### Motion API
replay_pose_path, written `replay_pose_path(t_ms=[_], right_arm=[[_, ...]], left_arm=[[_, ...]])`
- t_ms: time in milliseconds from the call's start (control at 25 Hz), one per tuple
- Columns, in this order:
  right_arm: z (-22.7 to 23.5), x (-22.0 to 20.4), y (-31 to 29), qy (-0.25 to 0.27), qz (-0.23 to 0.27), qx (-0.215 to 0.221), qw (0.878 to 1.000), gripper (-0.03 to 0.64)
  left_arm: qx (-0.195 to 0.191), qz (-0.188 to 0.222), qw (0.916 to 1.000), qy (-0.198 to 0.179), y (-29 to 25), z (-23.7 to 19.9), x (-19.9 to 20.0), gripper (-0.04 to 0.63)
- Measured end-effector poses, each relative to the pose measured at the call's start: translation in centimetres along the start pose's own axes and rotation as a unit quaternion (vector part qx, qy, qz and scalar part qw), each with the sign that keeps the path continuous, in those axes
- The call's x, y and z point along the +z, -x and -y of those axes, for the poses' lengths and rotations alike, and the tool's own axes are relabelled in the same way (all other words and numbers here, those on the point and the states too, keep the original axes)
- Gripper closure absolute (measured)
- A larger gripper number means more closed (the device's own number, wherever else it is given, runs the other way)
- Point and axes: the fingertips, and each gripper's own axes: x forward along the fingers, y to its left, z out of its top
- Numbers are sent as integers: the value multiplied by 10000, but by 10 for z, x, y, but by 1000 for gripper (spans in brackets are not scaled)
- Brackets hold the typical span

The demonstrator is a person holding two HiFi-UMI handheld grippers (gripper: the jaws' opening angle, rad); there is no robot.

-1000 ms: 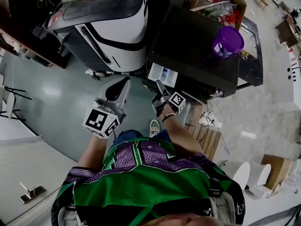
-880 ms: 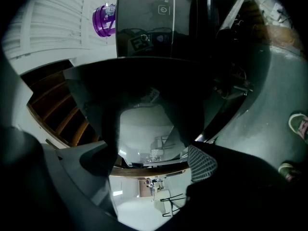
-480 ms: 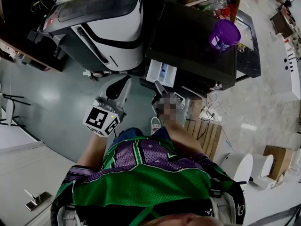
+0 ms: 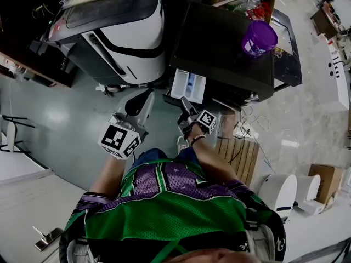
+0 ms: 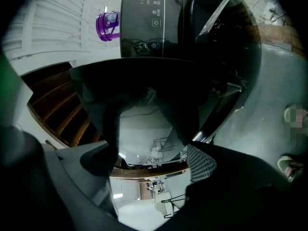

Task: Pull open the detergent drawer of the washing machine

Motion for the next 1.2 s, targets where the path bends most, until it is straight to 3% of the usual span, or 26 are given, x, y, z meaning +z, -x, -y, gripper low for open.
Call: replay_pose_path(t_ms=[520,880,1200], right_arm=[[1,0,4,-178,160,15,9997,187],[7,12,31,174,41,-213,9996,186],[1,46,78,376,505,-346,9974,186]], left_arm=[[-9,111,9999,22,14,-7,9,577],[41,233,9997,79,19,-5,15,577],[-151,270,9994,140,6,5,13,577]])
